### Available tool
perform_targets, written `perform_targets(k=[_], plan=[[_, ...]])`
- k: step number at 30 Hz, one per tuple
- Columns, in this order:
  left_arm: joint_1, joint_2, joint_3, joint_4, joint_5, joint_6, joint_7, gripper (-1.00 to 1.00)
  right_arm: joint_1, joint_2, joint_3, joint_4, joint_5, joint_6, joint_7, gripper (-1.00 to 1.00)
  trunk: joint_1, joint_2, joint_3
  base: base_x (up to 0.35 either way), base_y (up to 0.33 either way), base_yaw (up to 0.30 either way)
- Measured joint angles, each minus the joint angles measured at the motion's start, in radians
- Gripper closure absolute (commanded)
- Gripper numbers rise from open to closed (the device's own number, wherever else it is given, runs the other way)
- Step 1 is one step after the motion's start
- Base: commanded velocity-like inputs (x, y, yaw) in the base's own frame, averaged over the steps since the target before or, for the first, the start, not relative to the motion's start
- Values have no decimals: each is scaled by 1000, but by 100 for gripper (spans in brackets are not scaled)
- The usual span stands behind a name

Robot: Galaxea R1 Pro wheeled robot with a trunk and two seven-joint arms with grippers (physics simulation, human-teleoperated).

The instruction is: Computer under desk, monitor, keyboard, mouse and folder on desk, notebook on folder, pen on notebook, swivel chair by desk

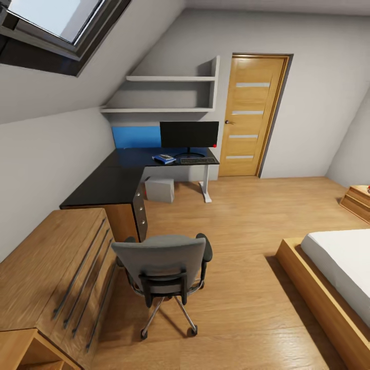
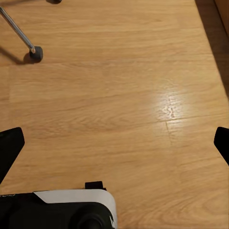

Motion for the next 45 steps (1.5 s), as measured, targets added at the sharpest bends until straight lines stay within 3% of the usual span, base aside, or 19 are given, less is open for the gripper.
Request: perform_targets(k=[18, 26, 29, 33, 38, 41, 43, 44, 45], plan=[[0, -3, 4, 0, 3, -4, 3, -100, 0, 0, 0, 1, 0, 0, 0, -100, 0, 0, 0, 0, 48, 0], [0, -5, 2, -4, 6, 2, 10, -100, 0, 0, 1, -4, 2, 0, 1, -100, 31, -56, -25, 0, 0, 0], [0, -6, 1, -50, 7, 15, 11, -100, 0, 2, 0, -24, 1, 0, 6, -100, 42, -77, -34, 0, 0, 0], [0, -10, -1, -139, 7, 91, 11, -100, 0, 2, -2, -89, 0, 0, 5, -100, 57, -105, -47, 0, 0, 0], [-1, -10, -2, -337, 1, 259, 15, -100, -5, -3, -7, -249, -6, 4, 1, -100, 77, -140, -63, 0, 0, 0], [-8, -10, -1, -404, -1, 315, 21, -100, -13, -1, -8, -279, -8, 15, 0, -100, 88, -161, -72, 0, 0, 0], [-29, -11, -1, -463, -4, 363, 37, -100, -39, 2, -8, -295, -8, 45, -1, -100, 96, -175, -78, 0, 0, 0], [-63, -14, -1, -534, -2, 438, 76, -100, -98, 15, -8, -306, -11, 141, 0, -100, 100, -182, -82, 0, 0, 0], [-125, -17, -3, -564, -1, 469, 92, -100, -158, 22, -6, -308, -9, 191, 0, -100, 104, -189, -84, 0, 0, 0]])
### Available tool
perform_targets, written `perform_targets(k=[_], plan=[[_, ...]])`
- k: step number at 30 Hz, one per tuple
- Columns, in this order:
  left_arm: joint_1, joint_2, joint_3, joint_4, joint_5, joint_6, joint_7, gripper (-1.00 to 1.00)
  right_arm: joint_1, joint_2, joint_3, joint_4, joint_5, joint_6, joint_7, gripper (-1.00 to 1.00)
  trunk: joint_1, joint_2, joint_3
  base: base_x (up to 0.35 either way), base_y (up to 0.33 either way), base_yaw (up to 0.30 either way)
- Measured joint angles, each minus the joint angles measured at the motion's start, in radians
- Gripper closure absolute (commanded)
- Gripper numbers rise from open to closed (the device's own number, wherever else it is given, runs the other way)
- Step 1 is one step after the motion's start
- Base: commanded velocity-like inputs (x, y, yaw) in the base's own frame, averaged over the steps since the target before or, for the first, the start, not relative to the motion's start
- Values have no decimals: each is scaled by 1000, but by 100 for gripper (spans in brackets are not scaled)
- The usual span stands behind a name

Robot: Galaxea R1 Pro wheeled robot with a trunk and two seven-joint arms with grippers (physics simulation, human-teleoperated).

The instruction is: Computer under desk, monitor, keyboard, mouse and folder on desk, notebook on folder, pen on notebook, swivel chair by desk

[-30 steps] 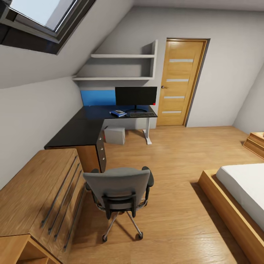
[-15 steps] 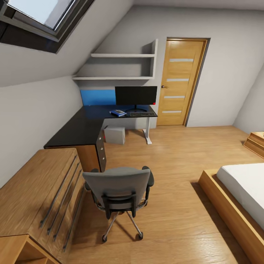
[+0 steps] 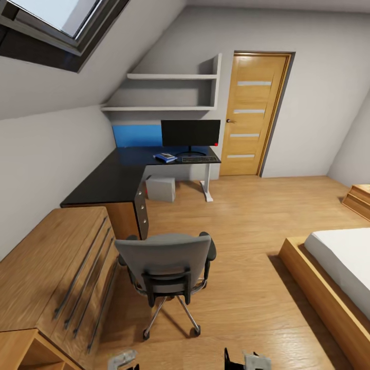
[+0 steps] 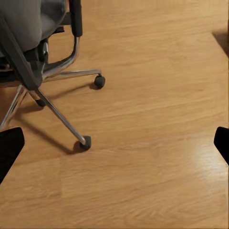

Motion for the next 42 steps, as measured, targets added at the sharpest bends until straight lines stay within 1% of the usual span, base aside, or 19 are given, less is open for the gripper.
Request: perform_targets(k=[1, 3, 4, 5, 7, 9, 10, 13, 14, 17, 19, 20, 24, 29, 42], plan=[[-6, -2, 0, -22, 3, 28, 12, -100, -19, 7, -1, -1, -1, 48, 0, -100, 4, -7, -3, 0, 0, 0], [-30, -2, 5, -42, 6, 56, 23, -100, -52, 13, -1, -2, 0, 99, 0, -100, 11, -21, -10, 0, 0, 0], [-39, -1, 17, -49, 11, 67, 27, -100, -66, 16, -1, -1, -1, 118, 0, -100, 15, -28, -13, 0, 0, 0], [-47, -3, 37, -54, 17, 75, 29, -100, -78, 18, 1, 1, 0, 134, 1, -100, 19, -35, -16, 0, 0, 0], [-51, -3, 48, -47, 21, 78, 29, -100, -84, 20, 4, 3, 1, 140, 3, -100, 27, -49, -22, 0, 0, 0], [-53, -3, 55, -18, 21, 79, 27, -100, -87, 21, 5, 7, 3, 144, 6, -100, 34, -63, -29, 0, 0, 0], [-55, -3, 60, 26, 19, 78, 23, -100, -89, 28, 6, 35, 7, 144, 11, -100, 35, -63, -29, 0, 0, 0], [-56, -2, 61, 36, 18, 77, 22, -100, -90, 34, 6, 50, 9, 141, 13, -100, 35, -63, -29, 0, 0, 0], [-56, -1, 64, 43, 17, 76, 22, -100, -90, 37, 5, 61, 10, 129, 15, -100, 35, -63, -29, 0, 0, 0], [-56, 3, 65, 48, 18, 75, 21, -100, -90, 36, 4, 64, 11, 123, 14, -100, 35, -63, -29, 0, 0, 0], [-56, 9, 66, 51, 18, 75, 20, -100, -90, 36, 4, 64, 10, 122, 14, -100, 35, -63, -29, 0, 0, 0], [-56, 20, 66, 52, 21, 74, 20, -100, -90, 37, 4, 65, 10, 121, 14, -100, 35, -63, -29, 0, 0, 0], [-56, 28, 66, 53, 25, 73, 21, -100, -90, 38, 3, 66, 10, 117, 14, -100, 35, -63, -29, 0, 0, 0], [-56, 31, 66, 53, 26, 73, 21, -100, -90, 35, 3, 66, 10, 102, 14, -100, 35, -63, -29, -154, 0, 0], [-56, 31, 66, 53, 26, 73, 20, -100, -90, 35, 3, 67, 11, 101, 14, -100, 35, -64, -29, -128, 0, 0]])
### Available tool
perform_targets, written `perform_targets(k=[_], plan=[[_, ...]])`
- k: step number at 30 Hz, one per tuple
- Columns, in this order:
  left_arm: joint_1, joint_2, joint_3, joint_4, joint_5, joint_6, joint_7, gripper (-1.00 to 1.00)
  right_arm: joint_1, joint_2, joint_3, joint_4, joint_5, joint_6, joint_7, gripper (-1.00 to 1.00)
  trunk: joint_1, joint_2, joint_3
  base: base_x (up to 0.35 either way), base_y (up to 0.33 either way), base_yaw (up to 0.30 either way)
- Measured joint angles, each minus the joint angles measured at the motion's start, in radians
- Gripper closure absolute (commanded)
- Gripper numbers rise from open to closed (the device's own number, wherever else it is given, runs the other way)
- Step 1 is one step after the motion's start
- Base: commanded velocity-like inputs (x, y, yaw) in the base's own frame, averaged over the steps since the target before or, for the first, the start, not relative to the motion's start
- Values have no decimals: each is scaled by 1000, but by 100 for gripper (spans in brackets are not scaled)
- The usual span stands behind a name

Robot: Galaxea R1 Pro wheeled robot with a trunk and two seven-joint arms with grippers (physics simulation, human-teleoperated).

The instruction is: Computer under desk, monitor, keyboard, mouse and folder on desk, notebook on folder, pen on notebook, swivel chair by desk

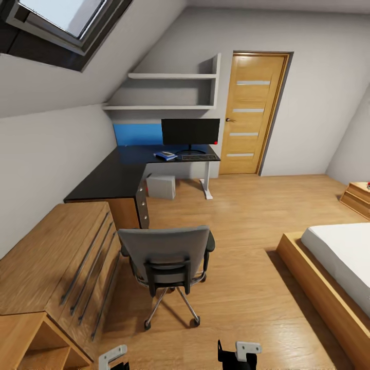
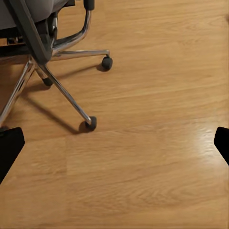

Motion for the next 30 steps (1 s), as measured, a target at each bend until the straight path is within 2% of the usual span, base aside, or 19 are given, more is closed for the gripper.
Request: perform_targets(k=[6, 18, 26, 30], plan=[[0, 0, 0, 0, 0, 0, 0, -100, 0, 0, 0, 0, 0, 0, 0, -100, 0, 0, 0, -162, 0, 0], [0, 0, 2, -2, 1, 0, 2, -100, 0, 0, 0, 1, 0, 0, 0, -100, 0, 0, 0, -9, 0, 0], [-2, -25, -9, -17, -8, 5, 8, -100, -2, 3, 0, -23, 0, 3, 0, -100, 30, -56, -25, 0, 0, 0], [-20, -34, -11, -76, -11, 15, 12, -100, -21, 5, 0, -55, 2, 12, -1, -100, 46, -84, -37, 0, 0, 0]])
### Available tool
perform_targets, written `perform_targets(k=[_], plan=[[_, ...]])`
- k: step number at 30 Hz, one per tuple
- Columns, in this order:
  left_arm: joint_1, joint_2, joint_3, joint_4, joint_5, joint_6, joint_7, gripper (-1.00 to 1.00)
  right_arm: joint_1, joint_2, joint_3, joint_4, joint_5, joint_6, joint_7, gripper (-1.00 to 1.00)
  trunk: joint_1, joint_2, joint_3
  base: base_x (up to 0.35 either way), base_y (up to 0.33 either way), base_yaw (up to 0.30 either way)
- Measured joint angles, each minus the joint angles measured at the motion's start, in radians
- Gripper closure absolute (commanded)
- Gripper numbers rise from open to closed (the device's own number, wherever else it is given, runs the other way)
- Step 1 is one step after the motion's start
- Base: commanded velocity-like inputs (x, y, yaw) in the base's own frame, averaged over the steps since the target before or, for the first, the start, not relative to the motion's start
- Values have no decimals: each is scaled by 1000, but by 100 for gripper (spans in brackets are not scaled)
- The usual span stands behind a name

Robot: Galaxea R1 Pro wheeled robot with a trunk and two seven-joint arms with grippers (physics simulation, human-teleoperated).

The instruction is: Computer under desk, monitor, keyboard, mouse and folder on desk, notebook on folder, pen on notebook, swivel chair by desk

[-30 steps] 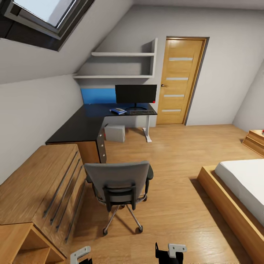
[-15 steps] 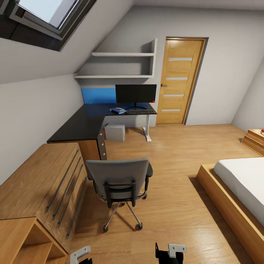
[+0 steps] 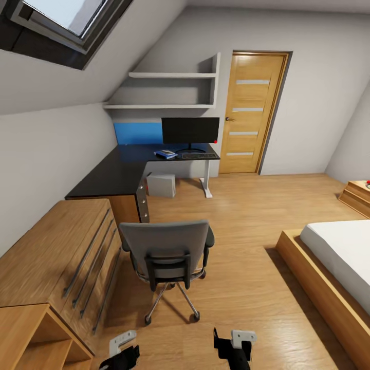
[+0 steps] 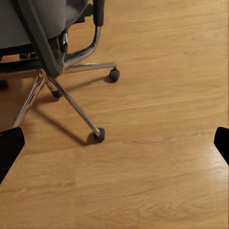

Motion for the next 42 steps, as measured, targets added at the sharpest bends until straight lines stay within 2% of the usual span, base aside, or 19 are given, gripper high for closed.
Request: perform_targets(k=[3, 5, 7, 9, 13, 14, 19, 27, 31, 35, 38, 42], plan=[[-41, -2, -1, -29, -1, 28, 3, -100, -29, 6, 0, -17, 0, 20, -3, -100, 12, -21, -9, 0, 0, 0], [-98, -3, 0, -41, -2, 90, 4, -100, -77, 20, 0, -21, -2, 72, -4, -100, 19, -35, -15, 0, 0, 0], [-127, -2, 1, -43, -1, 123, 5, -100, -109, 26, -1, -21, -6, 103, -5, -100, 27, -49, -22, 0, 0, 0], [-192, -2, 3, -46, 1, 168, 5, -100, -173, 43, -1, -24, -7, 159, -6, -100, 35, -63, -28, 0, 0, 0], [-237, 1, 9, -48, 4, 184, 4, -100, -218, 60, -3, -19, -8, 219, -5, -100, 50, -91, -41, 0, 0, 0], [-245, 2, 13, -14, 3, 183, 2, -100, -228, 61, -4, -1, -8, 236, -1, -100, 54, -98, -44, 0, 0, 0], [-248, 4, 14, 21, 1, 164, -1, -100, -232, 66, 4, 23, -3, 221, 2, -100, 73, -133, -60, 0, 0, 0], [-249, 3, 10, 79, 1, 74, -6, -100, -233, 66, 12, 30, 0, 194, 9, -100, 104, -189, -85, 0, 0, 0], [-249, 2, 8, 88, 3, 56, -7, -100, -233, 65, 40, 30, 1, 192, 40, -100, 119, -217, -97, 0, 0, 0], [-249, 2, 10, 91, 5, 51, -9, -100, -233, 62, 103, 31, 1, 190, 96, -100, 134, -245, -110, 0, 0, 0], [-249, 0, 9, 92, 5, 49, -10, -100, -233, 60, 126, 32, 0, 180, 115, -100, 146, -266, -119, 0, 0, 0], [-249, -1, 9, 92, 4, 47, -10, -100, -232, 58, 138, 35, 0, 157, 125, -100, 161, -294, -132, 0, 0, 0]])
